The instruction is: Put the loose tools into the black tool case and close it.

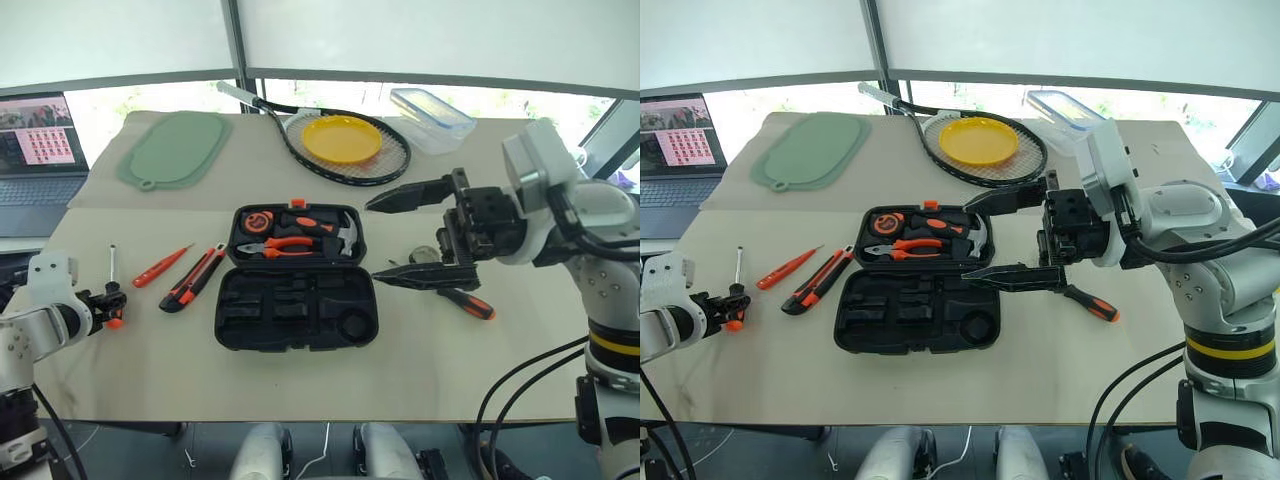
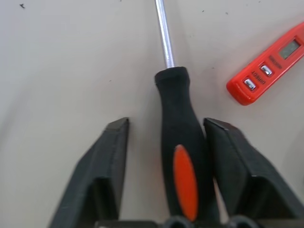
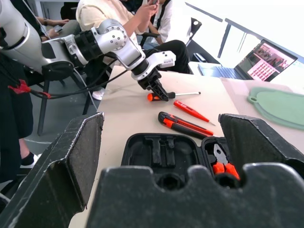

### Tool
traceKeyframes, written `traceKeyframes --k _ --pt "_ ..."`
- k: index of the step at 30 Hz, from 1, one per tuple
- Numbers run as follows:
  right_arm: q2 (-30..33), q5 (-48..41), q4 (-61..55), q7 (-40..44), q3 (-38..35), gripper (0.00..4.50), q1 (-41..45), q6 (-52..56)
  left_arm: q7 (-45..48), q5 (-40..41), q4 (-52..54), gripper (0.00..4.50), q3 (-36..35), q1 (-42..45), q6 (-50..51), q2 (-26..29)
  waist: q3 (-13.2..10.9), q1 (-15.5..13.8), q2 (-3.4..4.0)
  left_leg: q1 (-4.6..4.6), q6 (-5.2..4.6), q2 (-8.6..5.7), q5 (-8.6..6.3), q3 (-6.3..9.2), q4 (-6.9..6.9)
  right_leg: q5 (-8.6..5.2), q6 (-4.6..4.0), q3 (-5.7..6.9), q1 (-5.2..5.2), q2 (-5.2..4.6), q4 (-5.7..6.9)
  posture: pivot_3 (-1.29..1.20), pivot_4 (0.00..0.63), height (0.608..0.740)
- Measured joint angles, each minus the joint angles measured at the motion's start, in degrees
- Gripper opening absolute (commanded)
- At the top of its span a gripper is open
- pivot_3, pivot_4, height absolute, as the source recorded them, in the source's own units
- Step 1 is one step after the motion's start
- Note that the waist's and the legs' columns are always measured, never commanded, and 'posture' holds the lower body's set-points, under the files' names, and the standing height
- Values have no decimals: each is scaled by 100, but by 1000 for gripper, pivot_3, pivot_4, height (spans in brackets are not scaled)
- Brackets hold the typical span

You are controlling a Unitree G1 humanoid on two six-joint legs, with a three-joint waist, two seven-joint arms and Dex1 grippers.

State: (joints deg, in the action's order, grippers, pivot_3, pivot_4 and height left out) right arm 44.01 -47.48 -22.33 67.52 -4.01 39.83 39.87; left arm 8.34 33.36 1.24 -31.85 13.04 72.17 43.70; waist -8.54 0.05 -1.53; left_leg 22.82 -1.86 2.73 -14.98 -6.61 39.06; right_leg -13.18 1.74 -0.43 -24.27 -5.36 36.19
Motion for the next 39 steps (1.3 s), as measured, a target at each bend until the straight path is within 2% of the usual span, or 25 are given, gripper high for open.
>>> traceKeyframes --k 2,8,10,11,13,16,18,21,22,26,31,36,39 --pt "54 -11 -2 -24 -27 4500 -62 1 -9 -34 -51 879 -94 34 -19 -67 2 4 3 -1 0 0 2 0 -4 -1 -2 -1 0 1 1 0 150 738" --pt "429 -60 -26 -83 -374 4500 -449 5 -2 -183 -335 876 -178 242 -187 -86 6 1 9 -4 9 8 12 3 -11 -4 -15 5 -2 15 7 0 150 738" --pt "630 -50 0 -4 -487 4500 -731 4 229 -337 -454 875 -16 369 -572 162 -13 0 -34 8 9 10 16 5 -10 -3 -19 12 -10 20 5 0 150 738" --pt "723 -42 7 29 -563 4500 -902 2 569 -432 -452 875 259 514 -941 416 -21 -19 -69 23 11 10 19 10 -9 -3 -20 25 -16 18 0 0 150 738" --pt "809 -10 -10 67 -625 4500 -1107 -23 1447 -548 -368 875 882 943 -1667 929 -14 -69 -90 45 8 5 18 13 -5 2 -16 39 -24 5 -14 0 150 738" --pt "834 24 -76 10 -662 4500 -1414 -54 2961 -772 4 875 1914 1589 -2840 1494 -12 -107 -87 49 -2 -10 12 3 -6 4 -12 59 -20 -25 -33 0 150 738" --pt "836 28 -135 -85 -715 4500 -1565 -58 4008 -984 172 875 2652 1945 -3650 1565 -7 -93 -64 48 -3 -17 11 -18 -7 5 -8 93 -19 -57 -38 0 150 738" --pt "835 71 -250 -267 -832 4500 -1797 -64 5175 -1403 39 875 3773 2407 -4473 1422 -8 -70 -64 56 -23 -26 1 -31 -4 3 3 119 -21 -47 -38 0 150 738" --pt "847 88 -377 -385 -940 4500 -2018 -66 5699 -1718 -185 875 4320 2696 -4916 1202 -8 -76 -65 64 -24 -24 1 -42 4 0 7 122 -18 -30 -38 0 150 738" --pt "852 101 -720 -655 -1152 4500 -2391 -65 6454 -2535 -1109 875 5296 3215 -6047 576 -12 -69 -68 83 -22 -8 3 -38 21 -1 4 122 -27 0 -41 0 150 738" --pt "876 1 -1042 -909 -1557 4500 -2831 -51 6748 -3122 -1920 875 5568 3530 -6861 136 -12 -87 -69 97 -33 -5 -4 -24 56 -3 9 126 -25 -3 -34 0 150 738" --pt "877 -9 -1221 -1151 -1737 4500 -3098 -51 6938 -3429 -2095 875 5603 3584 -6963 -18 -13 -81 -70 101 -54 -2 -16 1 89 5 27 121 -14 -6 -31 0 150 738" --pt "876 -8 -1245 -1293 -1740 4500 -3161 -52 7106 -3451 -1955 875 5563 3562 -6630 29 -13 -76 -70 100 -54 -1 -17 6 94 5 27 121 -12 -6 -25 0 150 738"
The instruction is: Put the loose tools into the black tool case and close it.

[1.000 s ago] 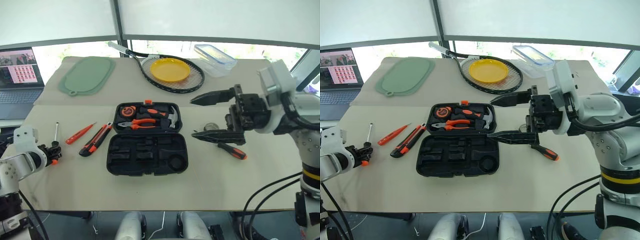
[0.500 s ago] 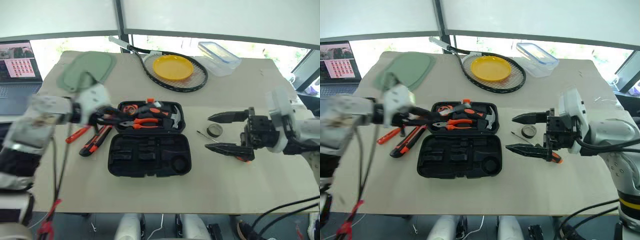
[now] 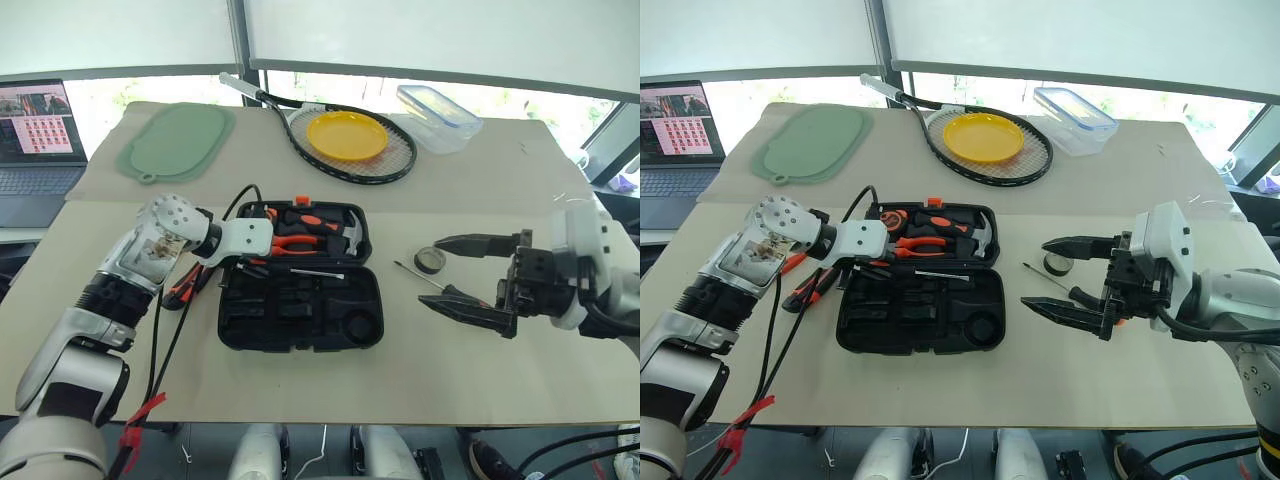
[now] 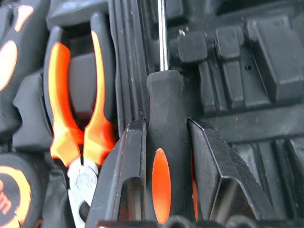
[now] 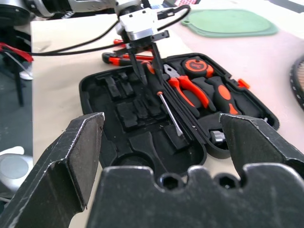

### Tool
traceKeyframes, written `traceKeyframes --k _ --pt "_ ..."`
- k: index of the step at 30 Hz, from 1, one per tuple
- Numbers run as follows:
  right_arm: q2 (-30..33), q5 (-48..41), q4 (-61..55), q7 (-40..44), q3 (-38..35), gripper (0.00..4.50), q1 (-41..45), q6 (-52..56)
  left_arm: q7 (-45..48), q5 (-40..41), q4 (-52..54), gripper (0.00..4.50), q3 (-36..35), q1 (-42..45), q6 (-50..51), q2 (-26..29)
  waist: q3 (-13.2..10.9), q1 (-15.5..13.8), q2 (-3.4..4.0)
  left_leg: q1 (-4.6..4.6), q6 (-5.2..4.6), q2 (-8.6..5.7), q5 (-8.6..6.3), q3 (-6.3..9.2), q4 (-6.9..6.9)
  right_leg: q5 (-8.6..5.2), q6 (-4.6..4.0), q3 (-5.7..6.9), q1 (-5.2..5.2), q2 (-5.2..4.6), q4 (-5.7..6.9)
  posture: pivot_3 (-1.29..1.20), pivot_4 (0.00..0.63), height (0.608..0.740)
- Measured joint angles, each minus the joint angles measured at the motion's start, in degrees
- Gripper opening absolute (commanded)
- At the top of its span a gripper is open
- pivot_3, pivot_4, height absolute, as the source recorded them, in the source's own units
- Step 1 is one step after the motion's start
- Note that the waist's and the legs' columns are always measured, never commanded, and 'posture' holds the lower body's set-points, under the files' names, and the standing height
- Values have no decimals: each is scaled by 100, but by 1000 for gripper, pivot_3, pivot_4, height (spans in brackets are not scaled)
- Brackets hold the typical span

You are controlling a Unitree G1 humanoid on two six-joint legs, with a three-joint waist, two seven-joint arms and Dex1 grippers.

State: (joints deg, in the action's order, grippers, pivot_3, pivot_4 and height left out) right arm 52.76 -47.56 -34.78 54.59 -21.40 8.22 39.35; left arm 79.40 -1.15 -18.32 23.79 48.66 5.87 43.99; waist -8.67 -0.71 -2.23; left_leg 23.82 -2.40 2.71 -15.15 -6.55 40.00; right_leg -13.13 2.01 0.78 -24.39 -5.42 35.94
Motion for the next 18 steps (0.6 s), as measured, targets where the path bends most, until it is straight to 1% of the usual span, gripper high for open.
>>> traceKeyframes --k 5,9,12,18 --pt "-2 4 15 -139 11 4500 14 -1 326 46 609 875 -6 -243 880 171 0 3 0 0 0 1 0 3 2 0 0 0 -1 2 2 0 150 738" --pt "-22 2 44 -244 71 4500 164 -1 317 17 857 875 -6 -267 1206 171 0 -19 0 0 -1 -1 0 5 9 0 1 0 2 1 5 0 150 738" --pt "-29 -2 47 -285 105 4500 264 -1 103 -138 746 875 -6 -262 1185 76 0 -19 0 0 -1 -1 0 7 9 0 1 1 3 1 6 0 150 738" --pt "-45 -73 88 -366 261 4500 435 0 -110 -335 64 875 -3 -134 880 -154 0 -17 0 -1 0 -1 0 7 11 0 0 2 3 1 11 0 150 738"
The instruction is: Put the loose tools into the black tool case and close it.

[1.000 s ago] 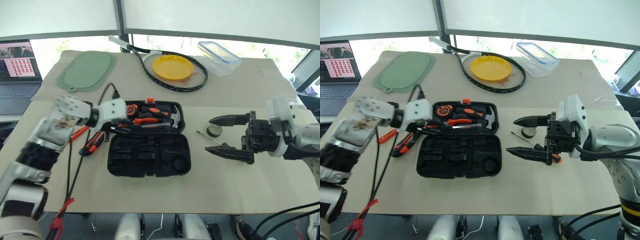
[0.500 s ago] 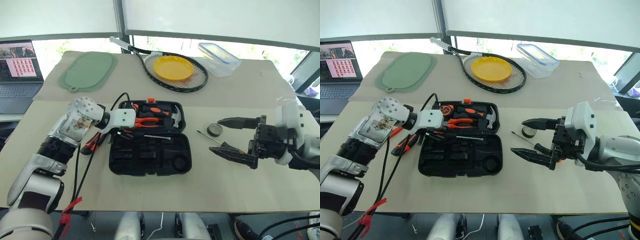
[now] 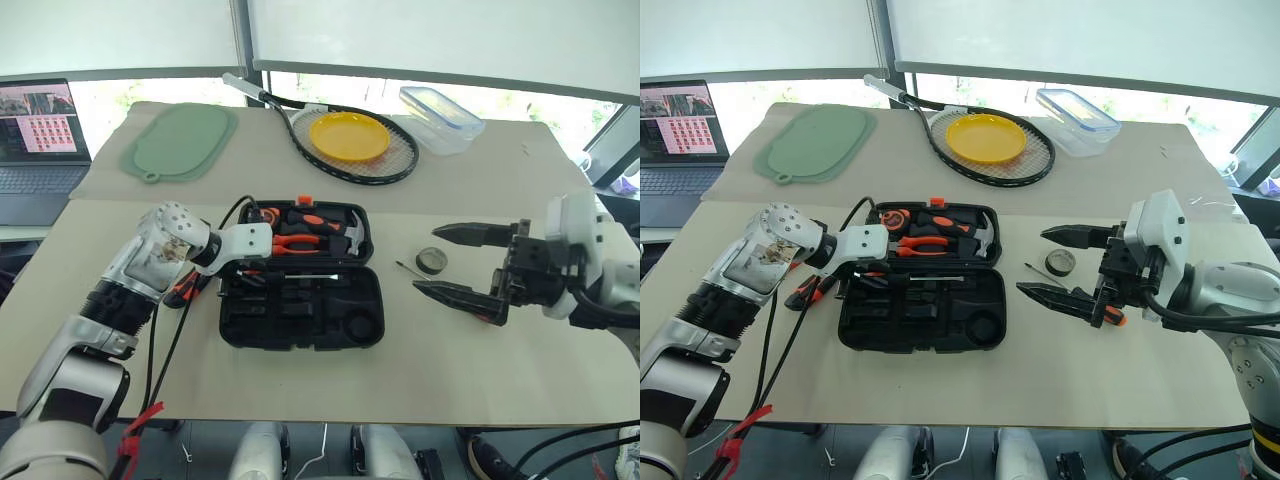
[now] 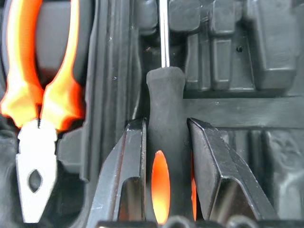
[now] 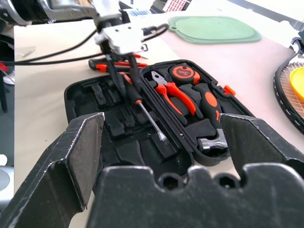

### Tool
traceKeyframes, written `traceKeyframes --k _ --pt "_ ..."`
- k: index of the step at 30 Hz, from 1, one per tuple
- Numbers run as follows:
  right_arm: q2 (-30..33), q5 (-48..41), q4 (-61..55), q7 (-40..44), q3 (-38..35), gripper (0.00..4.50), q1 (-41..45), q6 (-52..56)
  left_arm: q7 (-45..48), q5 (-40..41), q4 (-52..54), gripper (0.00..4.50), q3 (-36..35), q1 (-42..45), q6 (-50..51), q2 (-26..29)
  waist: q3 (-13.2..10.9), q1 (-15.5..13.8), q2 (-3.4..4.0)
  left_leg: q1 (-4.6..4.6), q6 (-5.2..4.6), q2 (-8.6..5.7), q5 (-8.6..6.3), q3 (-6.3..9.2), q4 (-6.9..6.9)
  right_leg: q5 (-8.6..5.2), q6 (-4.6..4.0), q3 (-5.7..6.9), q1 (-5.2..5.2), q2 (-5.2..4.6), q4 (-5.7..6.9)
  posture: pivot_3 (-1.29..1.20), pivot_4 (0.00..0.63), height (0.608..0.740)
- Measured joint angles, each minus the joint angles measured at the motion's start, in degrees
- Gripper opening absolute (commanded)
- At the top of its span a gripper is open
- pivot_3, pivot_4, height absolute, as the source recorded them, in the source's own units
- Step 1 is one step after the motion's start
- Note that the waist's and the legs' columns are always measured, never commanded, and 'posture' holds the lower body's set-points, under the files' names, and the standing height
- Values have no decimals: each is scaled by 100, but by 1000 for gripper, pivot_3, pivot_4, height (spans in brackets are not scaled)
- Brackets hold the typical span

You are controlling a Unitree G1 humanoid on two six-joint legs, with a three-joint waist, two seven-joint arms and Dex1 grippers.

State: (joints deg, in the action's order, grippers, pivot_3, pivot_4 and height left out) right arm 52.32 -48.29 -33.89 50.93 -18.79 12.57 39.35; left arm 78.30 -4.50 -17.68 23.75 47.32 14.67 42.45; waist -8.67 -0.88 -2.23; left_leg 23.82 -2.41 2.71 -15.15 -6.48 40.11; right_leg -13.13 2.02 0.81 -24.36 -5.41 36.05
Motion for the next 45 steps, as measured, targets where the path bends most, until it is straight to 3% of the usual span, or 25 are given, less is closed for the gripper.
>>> traceKeyframes --k 6,8,9,14,21,25,31,45 --pt "-2 -28 43 -63 48 4500 65 0 13 1 -149 875 -7 1 -214 -13 0 3 0 0 0 1 0 1 2 0 0 0 0 0 3 0 150 738" --pt "-2 -28 62 -80 65 4500 74 0 12 1 -189 1883 -16 8 -234 -32 0 0 0 0 0 1 0 1 4 0 0 0 1 0 3 0 150 738" --pt "-2 -28 67 -86 82 4500 74 0 20 2 -195 1945 -18 8 -244 -32 0 -1 0 0 0 1 0 1 5 0 0 0 1 0 4 0 150 738" --pt "-2 -28 73 -88 211 4500 78 0 121 18 -97 3554 -68 92 -214 16 0 -34 1 -1 0 0 0 3 10 2 -1 0 5 0 8 0 150 738" --pt "-2 -27 72 -83 226 4500 71 0 452 488 615 3554 -503 183 465 195 0 -15 0 1 -1 1 -1 6 12 1 0 -1 4 3 7 0 150 738" --pt "-2 -17 73 -53 233 4500 52 -1 355 434 429 2448 -485 181 208 95 0 -15 1 -1 -1 0 0 6 13 1 0 -2 6 4 7 0 150 738" --pt "-1 9 79 -37 246 4500 21 -1 105 126 -268 123 -318 139 -466 -117 0 -6 0 1 -1 0 -1 4 14 2 0 -2 5 5 6 0 150 738" --pt "0 31 89 -32 243 4500 -55 -1 -26 -128 -445 19 -303 213 -761 -352 1 -50 1 0 -2 -1 -1 5 19 2 0 -2 10 2 7 0 150 738"
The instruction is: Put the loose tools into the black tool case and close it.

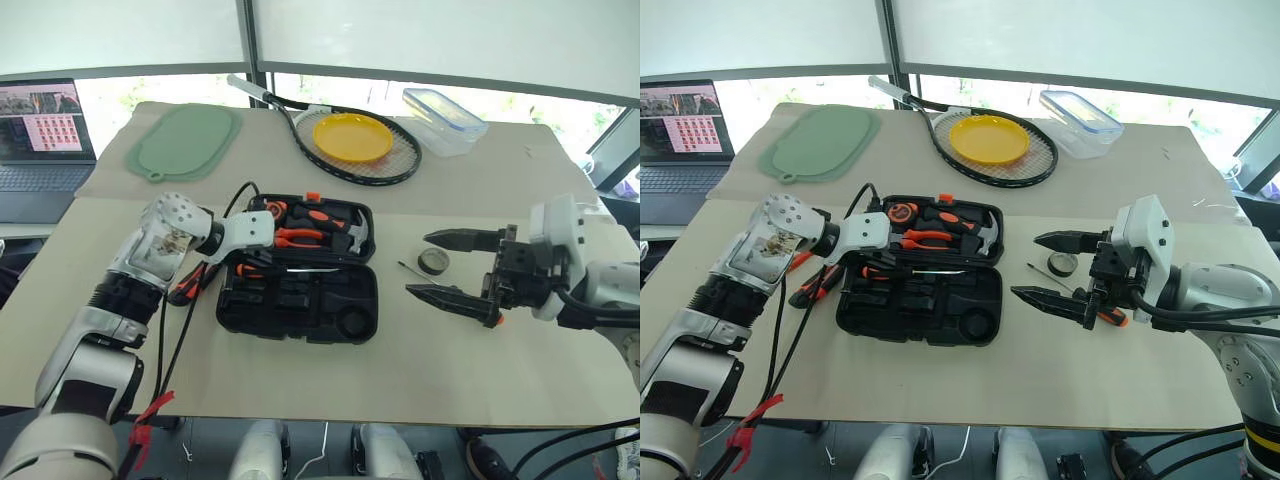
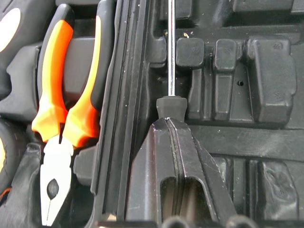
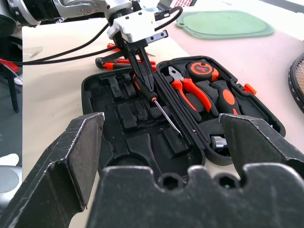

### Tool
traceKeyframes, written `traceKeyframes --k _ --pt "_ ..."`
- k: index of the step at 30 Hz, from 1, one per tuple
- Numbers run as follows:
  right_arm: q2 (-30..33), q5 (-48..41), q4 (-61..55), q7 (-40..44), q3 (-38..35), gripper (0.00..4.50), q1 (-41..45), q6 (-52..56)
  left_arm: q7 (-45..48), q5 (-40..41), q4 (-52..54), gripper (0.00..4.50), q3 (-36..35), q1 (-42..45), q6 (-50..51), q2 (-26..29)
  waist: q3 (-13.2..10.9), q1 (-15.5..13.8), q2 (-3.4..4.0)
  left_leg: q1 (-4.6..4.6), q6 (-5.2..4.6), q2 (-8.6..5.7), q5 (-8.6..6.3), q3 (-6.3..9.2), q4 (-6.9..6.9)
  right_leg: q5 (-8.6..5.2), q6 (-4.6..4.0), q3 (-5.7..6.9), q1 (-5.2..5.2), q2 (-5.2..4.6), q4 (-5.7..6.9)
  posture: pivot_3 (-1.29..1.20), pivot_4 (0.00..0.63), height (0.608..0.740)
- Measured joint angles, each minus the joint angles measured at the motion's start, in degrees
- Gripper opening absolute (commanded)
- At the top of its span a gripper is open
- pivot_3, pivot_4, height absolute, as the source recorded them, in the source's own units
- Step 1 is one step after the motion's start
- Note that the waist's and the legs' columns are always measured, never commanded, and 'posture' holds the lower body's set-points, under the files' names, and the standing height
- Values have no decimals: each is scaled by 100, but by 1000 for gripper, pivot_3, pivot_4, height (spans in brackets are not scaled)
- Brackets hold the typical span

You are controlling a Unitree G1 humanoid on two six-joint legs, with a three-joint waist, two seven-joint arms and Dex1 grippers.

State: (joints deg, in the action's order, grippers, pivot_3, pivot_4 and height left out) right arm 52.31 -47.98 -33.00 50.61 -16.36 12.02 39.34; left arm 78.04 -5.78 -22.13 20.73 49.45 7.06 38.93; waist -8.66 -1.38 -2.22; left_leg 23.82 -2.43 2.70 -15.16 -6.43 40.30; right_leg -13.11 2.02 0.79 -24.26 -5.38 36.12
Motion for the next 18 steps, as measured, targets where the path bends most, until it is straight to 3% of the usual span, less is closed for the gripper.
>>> traceKeyframes --k 7,13,18 --pt "0 98 48 31 2 4500 -143 -17 -123 -351 -224 19 143 152 -542 -191 2 -50 1 -2 -2 -3 -1 0 5 1 2 1 5 -2 0 0 150 738" --pt "0 447 100 -61 -9 4500 -478 -105 -125 -217 -328 19 10 154 -396 -276 2 -83 1 2 -5 -2 -3 1 11 3 5 1 4 -2 0 0 150 738" --pt "-127 768 337 -305 -594 4500 -1452 -120 -21 1067 450 1404 -1009 -252 1110 -258 1 -57 1 17 -2 5 -1 9 11 2 6 3 -7 1 -1 0 150 738"
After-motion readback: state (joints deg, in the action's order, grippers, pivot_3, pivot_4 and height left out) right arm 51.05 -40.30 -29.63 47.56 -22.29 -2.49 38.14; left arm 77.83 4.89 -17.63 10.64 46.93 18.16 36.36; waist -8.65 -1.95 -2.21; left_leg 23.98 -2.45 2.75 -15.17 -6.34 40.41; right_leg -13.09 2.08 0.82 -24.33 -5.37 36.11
